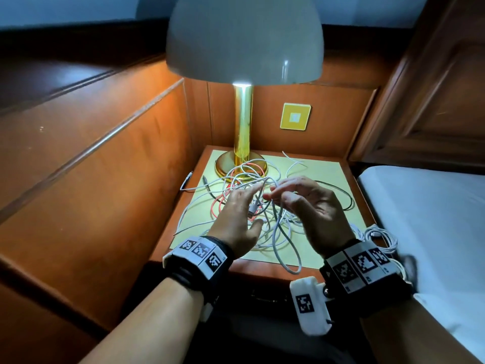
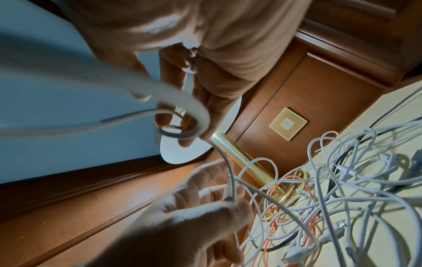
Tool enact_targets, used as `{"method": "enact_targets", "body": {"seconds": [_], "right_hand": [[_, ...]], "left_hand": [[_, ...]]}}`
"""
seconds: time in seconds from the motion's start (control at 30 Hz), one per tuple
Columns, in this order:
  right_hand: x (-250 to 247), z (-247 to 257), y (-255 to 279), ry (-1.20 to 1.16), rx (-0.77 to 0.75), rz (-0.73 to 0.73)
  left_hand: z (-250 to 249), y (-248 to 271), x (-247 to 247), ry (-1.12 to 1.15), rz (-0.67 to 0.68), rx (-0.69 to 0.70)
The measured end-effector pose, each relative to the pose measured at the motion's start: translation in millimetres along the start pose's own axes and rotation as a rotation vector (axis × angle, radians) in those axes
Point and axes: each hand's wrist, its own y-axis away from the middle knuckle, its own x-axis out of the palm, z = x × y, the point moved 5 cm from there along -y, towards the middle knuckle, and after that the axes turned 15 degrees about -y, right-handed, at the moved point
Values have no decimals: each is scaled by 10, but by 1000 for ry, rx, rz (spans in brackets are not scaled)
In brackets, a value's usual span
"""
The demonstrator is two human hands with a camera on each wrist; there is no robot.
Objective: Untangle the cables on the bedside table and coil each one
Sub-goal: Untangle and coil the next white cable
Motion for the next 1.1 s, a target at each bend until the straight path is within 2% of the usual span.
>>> {"method": "enact_targets", "body": {"seconds": [0.1, 0.17, 0.27, 0.4, 0.5, 0.63, 0.73, 0.77, 0.83, 0.97, 1.03, 1.1], "right_hand": [[-31, -20, 9, 161, -37, -64], [-84, -53, 16, 282, -67, -120], [-278, -66, 3, 424, -58, -307], [-518, -72, -9, 427, -13, -520], [-587, -25, -2, 321, -13, -636], [-613, 124, 1, 128, -88, -725], [-615, 172, 6, 3, -134, -760], [-600, 181, 4, -16, -144, -750], [-539, 196, -5, -9, -157, -710], [-443, 208, -12, 27, -204, -672], [-486, 235, -16, 1, -223, -710], [-606, 278, -14, -22, -260, -776]], "left_hand": [[57, 21, 24, -51, 35, -25], [96, 17, -3, -42, -2, -37], [143, -26, -114, 20, -100, -86], [248, -48, -290, 33, -268, -183], [418, -48, -318, 42, -305, -290], [625, -55, -317, 126, -236, -426], [628, -33, -274, 11, -64, -456], [594, -24, -247, -50, -24, -444], [436, -23, -223, -115, -36, -345], [12, -6, -181, 123, -70, -36], [-71, 8, -134, 177, 9, 14], [-13, 30, -50, 52, 109, 18]]}}
